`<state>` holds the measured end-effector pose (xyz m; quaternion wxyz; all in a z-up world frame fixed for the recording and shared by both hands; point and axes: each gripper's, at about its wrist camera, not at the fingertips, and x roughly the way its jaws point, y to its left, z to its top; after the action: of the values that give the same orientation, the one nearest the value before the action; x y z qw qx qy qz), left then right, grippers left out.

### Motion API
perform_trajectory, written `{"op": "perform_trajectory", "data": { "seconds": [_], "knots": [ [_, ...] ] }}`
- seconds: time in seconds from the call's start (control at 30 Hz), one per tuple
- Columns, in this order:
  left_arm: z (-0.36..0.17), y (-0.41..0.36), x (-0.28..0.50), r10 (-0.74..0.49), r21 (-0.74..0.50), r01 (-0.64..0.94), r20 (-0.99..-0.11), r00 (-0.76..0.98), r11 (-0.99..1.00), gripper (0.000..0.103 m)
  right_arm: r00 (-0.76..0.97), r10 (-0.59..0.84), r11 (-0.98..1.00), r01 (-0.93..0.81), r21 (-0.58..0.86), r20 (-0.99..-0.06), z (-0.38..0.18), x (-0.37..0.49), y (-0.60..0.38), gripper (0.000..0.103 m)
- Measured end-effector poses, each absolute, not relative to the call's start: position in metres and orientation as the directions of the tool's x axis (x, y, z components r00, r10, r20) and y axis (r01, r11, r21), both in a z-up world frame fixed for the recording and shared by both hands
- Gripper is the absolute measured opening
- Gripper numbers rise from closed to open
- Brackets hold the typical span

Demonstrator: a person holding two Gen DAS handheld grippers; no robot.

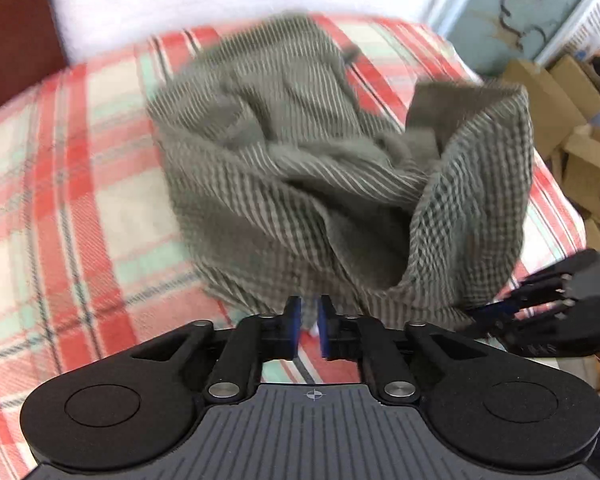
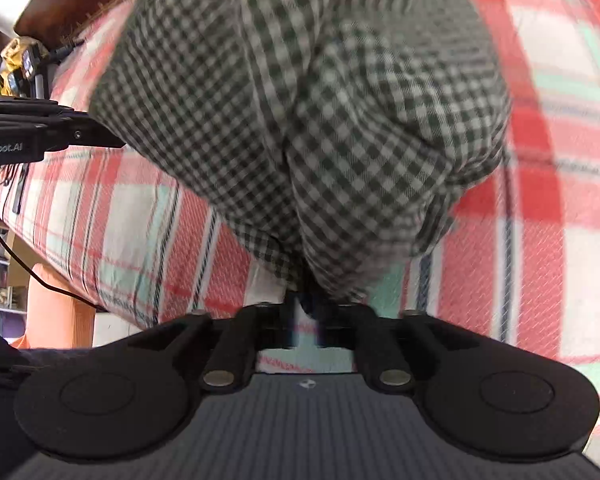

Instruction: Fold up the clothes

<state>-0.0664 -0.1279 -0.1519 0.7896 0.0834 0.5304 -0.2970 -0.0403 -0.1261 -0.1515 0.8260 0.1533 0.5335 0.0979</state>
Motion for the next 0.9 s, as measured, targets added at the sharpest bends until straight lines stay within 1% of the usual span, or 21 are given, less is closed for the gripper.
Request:
{"op": "perform_trajectory", "data": {
  "seconds": [0.03,0.07,0.13,0.27,0.33,0.4,0.43,0.57,0.6,0.67,0.73,0.77,0.8,0.83,0.9],
  "knots": [
    [-0.145,-0.125,-0.063,-0.385,-0.184,0.541,-0.878,0.285,0.821,0.032,0.416,0.324,0.934,0.002,0.357,-0.85,-0.149,-0.04,-0.127,0.059],
    [-0.139,-0.122,-0.058,-0.388,-0.186,0.523,-0.869,0.308,0.832,0.035,0.421,0.322,0.934,0.002,0.356,-0.848,-0.147,-0.04,-0.129,0.061],
    [-0.128,-0.116,-0.046,-0.381,-0.179,0.483,-0.851,0.361,0.857,0.053,0.431,0.319,0.935,0.003,0.355,-0.844,-0.142,-0.039,-0.131,0.061],
    [-0.117,-0.115,-0.016,-0.325,-0.132,0.412,-0.834,0.445,0.902,0.061,0.57,0.261,0.946,0.008,0.323,-0.779,-0.094,-0.028,-0.142,0.062],
    [-0.117,-0.117,0.005,-0.298,-0.127,0.365,-0.835,0.463,0.922,0.068,0.635,0.22,0.952,0.026,0.305,-0.74,-0.077,-0.017,-0.146,0.071],
    [-0.122,-0.118,0.023,-0.285,-0.144,0.316,-0.841,0.461,0.938,0.072,0.675,0.18,0.956,0.052,0.289,-0.716,-0.069,-0.001,-0.149,0.073],
    [-0.126,-0.118,0.031,-0.282,-0.158,0.291,-0.845,0.454,0.944,0.072,0.684,0.157,0.957,0.073,0.28,-0.713,-0.068,0.008,-0.149,0.073],
    [-0.142,-0.122,0.058,-0.225,-0.161,0.182,-0.881,0.416,0.97,0.071,0.662,0.086,0.949,0.173,0.264,-0.744,-0.08,0.041,-0.153,0.073],
    [-0.146,-0.122,0.062,-0.211,-0.159,0.159,-0.888,0.408,0.975,0.069,0.652,0.083,0.944,0.19,0.269,-0.754,-0.085,0.049,-0.152,0.073],
    [-0.157,-0.119,0.066,-0.214,-0.176,0.133,-0.901,0.378,0.975,0.062,0.628,0.072,0.936,0.225,0.269,-0.775,-0.097,0.062,-0.152,0.073],
    [-0.167,-0.116,0.068,-0.228,-0.199,0.119,-0.912,0.342,0.973,0.044,0.603,0.06,0.926,0.264,0.271,-0.796,-0.107,0.073,-0.153,0.073],
    [-0.173,-0.114,0.068,-0.233,-0.206,0.115,-0.916,0.327,0.972,0.038,0.593,0.061,0.917,0.284,0.279,-0.803,-0.113,0.076,-0.154,0.073],
    [-0.176,-0.114,0.066,-0.233,-0.206,0.118,-0.918,0.321,0.971,0.018,0.586,0.067,0.908,0.3,0.293,-0.808,-0.119,0.079,-0.155,0.073],
    [-0.179,-0.113,0.064,-0.233,-0.205,0.121,-0.92,0.315,0.971,0.008,0.581,0.077,0.899,0.311,0.308,-0.81,-0.123,0.082,-0.156,0.073],
    [-0.182,-0.113,0.057,-0.229,-0.197,0.131,-0.922,0.312,0.972,0.002,0.562,0.08,0.888,0.334,0.315,-0.823,-0.131,0.088,-0.156,0.073]
  ]
}}
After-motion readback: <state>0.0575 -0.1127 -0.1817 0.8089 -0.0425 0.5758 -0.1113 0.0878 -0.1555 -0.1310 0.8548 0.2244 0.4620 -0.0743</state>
